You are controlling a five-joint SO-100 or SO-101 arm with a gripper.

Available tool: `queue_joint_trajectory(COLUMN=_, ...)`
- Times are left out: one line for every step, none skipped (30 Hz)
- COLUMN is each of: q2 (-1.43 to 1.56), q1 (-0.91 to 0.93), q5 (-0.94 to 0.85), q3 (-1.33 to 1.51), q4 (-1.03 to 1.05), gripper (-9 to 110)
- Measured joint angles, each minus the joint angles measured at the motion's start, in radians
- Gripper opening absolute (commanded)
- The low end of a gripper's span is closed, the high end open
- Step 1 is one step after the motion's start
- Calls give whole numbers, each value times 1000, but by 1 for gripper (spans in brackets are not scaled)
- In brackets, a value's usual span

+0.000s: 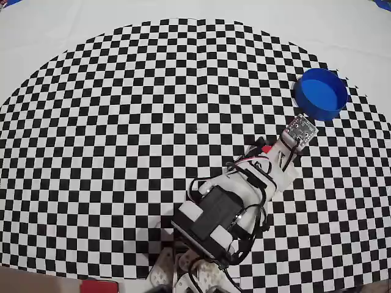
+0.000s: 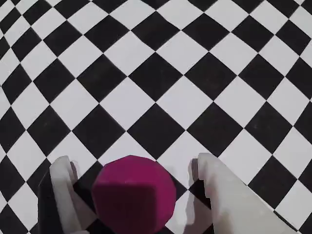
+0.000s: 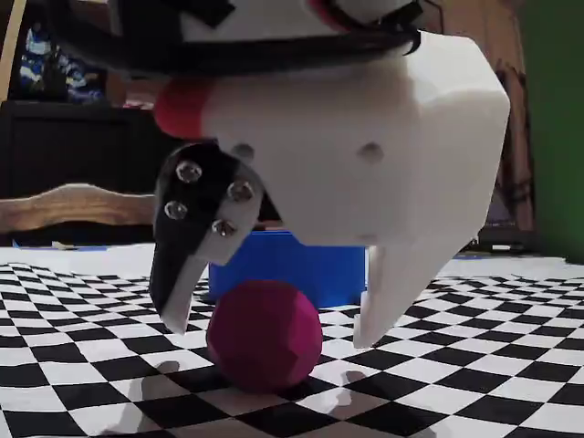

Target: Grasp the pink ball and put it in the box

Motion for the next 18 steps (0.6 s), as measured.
queue_joint_trajectory(q2=0, q1=0, q5=0, q3=0, q4=0, gripper=30)
queue_joint_trajectory(q2=0, q1=0, q5=0, q3=0, q4=0, gripper=30)
queue_joint_trajectory(q2=0, q1=0, q5=0, q3=0, q4=0, gripper=30)
queue_joint_trajectory(q2=0, q1=0, q5=0, q3=0, q4=0, gripper=30)
queue_joint_trajectory(q2=-2, q1=0, q5=0, q3=0, q4=0, gripper=30)
queue_joint_trajectory(q2=-8, q1=0, q5=0, q3=0, q4=0, gripper=30)
queue_joint_trajectory(q2=-12, q1=0, q5=0, q3=0, q4=0, gripper=30)
queue_joint_trajectory(q2=-15, q1=0, q5=0, q3=0, q4=0, gripper=30)
queue_joint_trajectory(q2=-17, q1=0, q5=0, q3=0, q4=0, gripper=30)
queue_joint_trajectory(q2=-17, q1=0, q5=0, q3=0, q4=0, gripper=30)
queue_joint_trajectory(q2=-18, q1=0, q5=0, q3=0, q4=0, gripper=30)
queue_joint_trajectory(q2=-18, q1=0, q5=0, q3=0, q4=0, gripper=30)
queue_joint_trajectory(q2=-18, q1=0, q5=0, q3=0, q4=0, gripper=29)
queue_joint_trajectory(q2=-18, q1=0, q5=0, q3=0, q4=0, gripper=29)
queue_joint_trajectory(q2=-18, q1=0, q5=0, q3=0, q4=0, gripper=29)
queue_joint_trajectory(q2=-21, q1=0, q5=0, q3=0, q4=0, gripper=29)
queue_joint_trajectory(q2=-28, q1=0, q5=0, q3=0, q4=0, gripper=29)
queue_joint_trajectory(q2=-28, q1=0, q5=0, q3=0, q4=0, gripper=29)
